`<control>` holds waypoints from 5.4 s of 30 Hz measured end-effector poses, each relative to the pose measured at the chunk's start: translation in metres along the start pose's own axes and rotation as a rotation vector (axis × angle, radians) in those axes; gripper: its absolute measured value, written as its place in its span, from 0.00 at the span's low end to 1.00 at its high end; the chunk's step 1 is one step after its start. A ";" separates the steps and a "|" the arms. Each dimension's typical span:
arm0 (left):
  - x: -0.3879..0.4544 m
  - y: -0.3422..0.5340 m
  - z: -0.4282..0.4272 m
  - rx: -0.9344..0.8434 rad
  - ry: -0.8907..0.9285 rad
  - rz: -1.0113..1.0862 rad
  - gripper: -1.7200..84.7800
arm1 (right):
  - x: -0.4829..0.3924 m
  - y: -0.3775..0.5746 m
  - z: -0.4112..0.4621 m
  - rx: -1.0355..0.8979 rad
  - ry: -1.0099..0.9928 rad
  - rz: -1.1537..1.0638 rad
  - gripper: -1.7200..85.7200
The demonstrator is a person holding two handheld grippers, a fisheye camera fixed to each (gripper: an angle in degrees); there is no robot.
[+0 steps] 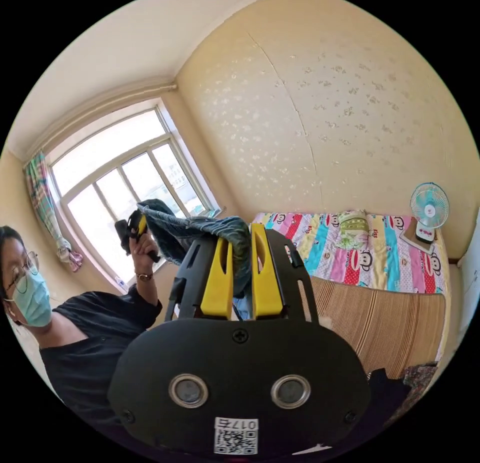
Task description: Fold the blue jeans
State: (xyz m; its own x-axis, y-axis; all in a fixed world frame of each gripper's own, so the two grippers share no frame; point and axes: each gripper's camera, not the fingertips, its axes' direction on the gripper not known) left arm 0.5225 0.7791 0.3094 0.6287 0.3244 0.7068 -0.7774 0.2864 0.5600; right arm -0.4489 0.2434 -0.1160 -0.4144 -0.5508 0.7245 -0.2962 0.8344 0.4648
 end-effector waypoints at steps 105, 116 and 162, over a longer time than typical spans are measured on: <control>-0.087 -0.065 0.060 -0.094 0.360 -0.270 0.01 | -0.072 0.165 -0.031 0.383 -0.245 -0.274 0.04; -0.104 -0.119 0.038 -0.004 0.746 -0.107 0.01 | -0.179 0.198 -0.084 0.694 -0.255 -0.547 0.04; 0.085 -0.070 0.003 -0.259 0.436 0.240 0.07 | -0.282 0.218 -0.067 0.347 0.019 -0.732 0.03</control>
State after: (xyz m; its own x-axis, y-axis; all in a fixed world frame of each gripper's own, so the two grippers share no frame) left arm 0.6305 0.7842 0.3311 0.4279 0.7346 0.5266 -0.9038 0.3531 0.2419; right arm -0.3388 0.5820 -0.1853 0.0019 -0.9514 0.3079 -0.7377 0.2065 0.6428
